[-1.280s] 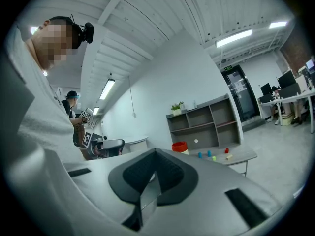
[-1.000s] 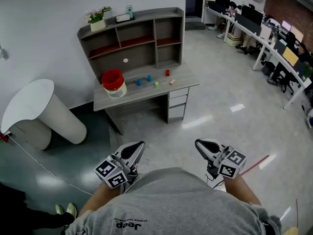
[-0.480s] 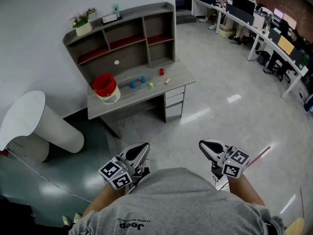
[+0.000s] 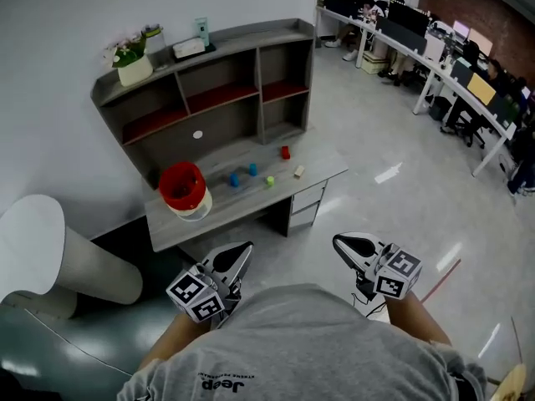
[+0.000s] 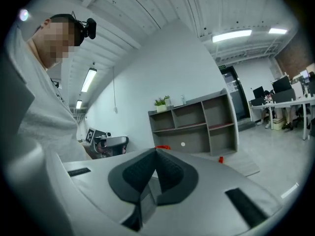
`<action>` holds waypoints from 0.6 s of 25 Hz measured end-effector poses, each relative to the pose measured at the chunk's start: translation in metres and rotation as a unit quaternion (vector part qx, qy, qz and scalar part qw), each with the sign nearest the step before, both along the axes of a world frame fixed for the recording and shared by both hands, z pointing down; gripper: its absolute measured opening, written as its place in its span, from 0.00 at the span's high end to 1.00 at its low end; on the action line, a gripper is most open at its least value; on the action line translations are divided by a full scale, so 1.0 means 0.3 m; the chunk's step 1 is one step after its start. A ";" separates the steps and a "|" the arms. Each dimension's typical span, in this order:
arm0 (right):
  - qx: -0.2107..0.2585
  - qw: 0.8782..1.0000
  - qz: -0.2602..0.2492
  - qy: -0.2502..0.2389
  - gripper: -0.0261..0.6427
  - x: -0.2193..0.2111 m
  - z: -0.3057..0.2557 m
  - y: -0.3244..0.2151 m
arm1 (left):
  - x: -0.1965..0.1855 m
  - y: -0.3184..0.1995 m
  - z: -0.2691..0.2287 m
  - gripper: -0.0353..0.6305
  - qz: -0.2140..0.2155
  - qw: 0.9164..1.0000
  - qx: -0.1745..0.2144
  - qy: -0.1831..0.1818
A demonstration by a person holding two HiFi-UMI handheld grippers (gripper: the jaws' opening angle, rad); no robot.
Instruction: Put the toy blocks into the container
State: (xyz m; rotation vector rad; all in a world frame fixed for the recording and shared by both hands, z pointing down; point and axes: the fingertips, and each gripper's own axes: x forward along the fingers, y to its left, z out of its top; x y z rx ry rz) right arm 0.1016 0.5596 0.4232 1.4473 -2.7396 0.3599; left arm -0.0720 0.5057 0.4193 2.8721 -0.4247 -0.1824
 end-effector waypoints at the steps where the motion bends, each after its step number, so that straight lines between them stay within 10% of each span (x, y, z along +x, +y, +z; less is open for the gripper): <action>1: 0.003 1.000 0.002 0.002 0.94 -0.020 -0.013 -0.061 | -0.022 -0.058 -0.010 0.93 0.002 1.000 0.003 0.000; 15: -0.029 1.000 0.010 0.006 0.93 -0.055 0.038 -0.600 | -0.087 -0.575 0.039 0.93 0.000 1.000 -0.019 -0.014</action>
